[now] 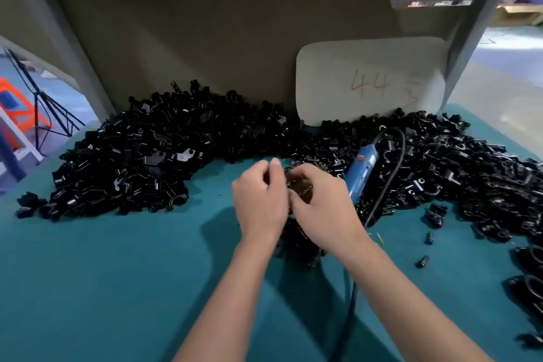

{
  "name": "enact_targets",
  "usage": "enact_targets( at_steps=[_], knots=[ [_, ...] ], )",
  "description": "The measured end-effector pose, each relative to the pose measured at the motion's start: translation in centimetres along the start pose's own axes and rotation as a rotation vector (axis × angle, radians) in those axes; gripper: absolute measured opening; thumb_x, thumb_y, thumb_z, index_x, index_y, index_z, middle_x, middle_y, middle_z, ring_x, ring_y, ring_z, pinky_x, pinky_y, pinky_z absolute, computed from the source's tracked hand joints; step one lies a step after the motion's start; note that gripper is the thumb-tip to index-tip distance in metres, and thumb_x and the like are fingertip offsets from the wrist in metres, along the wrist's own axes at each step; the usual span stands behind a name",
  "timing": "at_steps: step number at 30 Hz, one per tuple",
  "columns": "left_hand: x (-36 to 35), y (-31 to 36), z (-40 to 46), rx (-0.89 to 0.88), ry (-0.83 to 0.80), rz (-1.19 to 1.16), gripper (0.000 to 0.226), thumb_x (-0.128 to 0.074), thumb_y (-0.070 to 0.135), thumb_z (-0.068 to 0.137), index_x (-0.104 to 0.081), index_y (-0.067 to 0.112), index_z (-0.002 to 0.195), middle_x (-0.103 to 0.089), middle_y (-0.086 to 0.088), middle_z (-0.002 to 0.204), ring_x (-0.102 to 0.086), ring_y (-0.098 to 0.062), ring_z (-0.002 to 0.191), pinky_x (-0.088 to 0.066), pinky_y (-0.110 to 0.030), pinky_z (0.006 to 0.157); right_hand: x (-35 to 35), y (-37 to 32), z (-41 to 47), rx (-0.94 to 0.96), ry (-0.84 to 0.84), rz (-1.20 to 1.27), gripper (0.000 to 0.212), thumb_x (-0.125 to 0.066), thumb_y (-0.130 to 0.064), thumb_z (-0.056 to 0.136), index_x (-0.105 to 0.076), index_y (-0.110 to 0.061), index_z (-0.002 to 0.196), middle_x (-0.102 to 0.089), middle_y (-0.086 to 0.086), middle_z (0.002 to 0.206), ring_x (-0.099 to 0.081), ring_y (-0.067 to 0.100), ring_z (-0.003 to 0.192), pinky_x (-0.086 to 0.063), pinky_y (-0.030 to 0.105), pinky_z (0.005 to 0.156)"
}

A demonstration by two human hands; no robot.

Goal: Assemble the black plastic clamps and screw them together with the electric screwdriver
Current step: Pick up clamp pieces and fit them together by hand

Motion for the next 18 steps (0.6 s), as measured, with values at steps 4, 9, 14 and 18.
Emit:
enact_targets(
  at_steps=[4, 9, 14, 18],
  knots=[
    [3.5, -5.2, -0.4, 0.031, 0.058, -0.052, 0.054, -0.048, 0.047, 0.096, -0.052, 0.002, 0.066, -0.058, -0.014, 0.058, -0.057, -0.038, 0.057, -0.050, -0.055, 0.056, -4.1, 0.2, 2.1, -0.015, -0.076, -0.065, 0.013, -0.071, -0.019, 0.092, -0.071, -0.021, 0.105, -0.070, -0.009, 0.085, -0.066, 0.013, 0.076, -0.057, 0.036, 0.082],
    [7.3, -7.5, -1.1, -0.032, 0.142, -0.024, 0.052, -0.050, 0.046, 0.096, -0.047, 0.008, 0.061, -0.051, -0.011, 0.053, -0.050, -0.036, 0.051, -0.045, -0.051, 0.050, -9.5, -2.2, 2.9, 0.125, -0.172, -0.093, 0.006, -0.070, -0.021, 0.092, -0.070, -0.022, 0.097, -0.072, -0.006, 0.085, -0.067, 0.016, 0.075, -0.056, 0.035, 0.078],
    [10.2, -7.6, 0.2, 0.028, 0.402, -0.033, 0.047, -0.052, 0.028, 0.096, -0.028, 0.020, 0.057, -0.032, 0.006, 0.047, -0.027, -0.012, 0.049, -0.026, -0.034, 0.049, -14.8, -5.3, 3.3, 0.217, -0.339, -0.157, 0.012, -0.066, -0.017, 0.089, -0.066, -0.024, 0.099, -0.070, -0.004, 0.090, -0.065, 0.023, 0.078, -0.056, 0.041, 0.072],
    [11.1, -8.6, 1.2, 0.096, 0.489, -0.060, 0.044, -0.052, 0.025, 0.093, -0.030, 0.023, 0.054, -0.041, 0.008, 0.047, -0.034, -0.013, 0.048, -0.025, -0.025, 0.050, -17.9, -7.4, 3.9, 0.320, -0.378, -0.289, 0.015, -0.057, -0.030, 0.094, -0.054, -0.033, 0.108, -0.049, -0.005, 0.098, -0.057, 0.024, 0.076, -0.047, 0.039, 0.063]
  ],
)
Point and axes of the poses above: each hand's wrist, its own z-axis towards the middle knuckle, its own x-axis out of the back of the hand, y = z × x, the point moved 8 cm from there along z, towards the middle knuckle
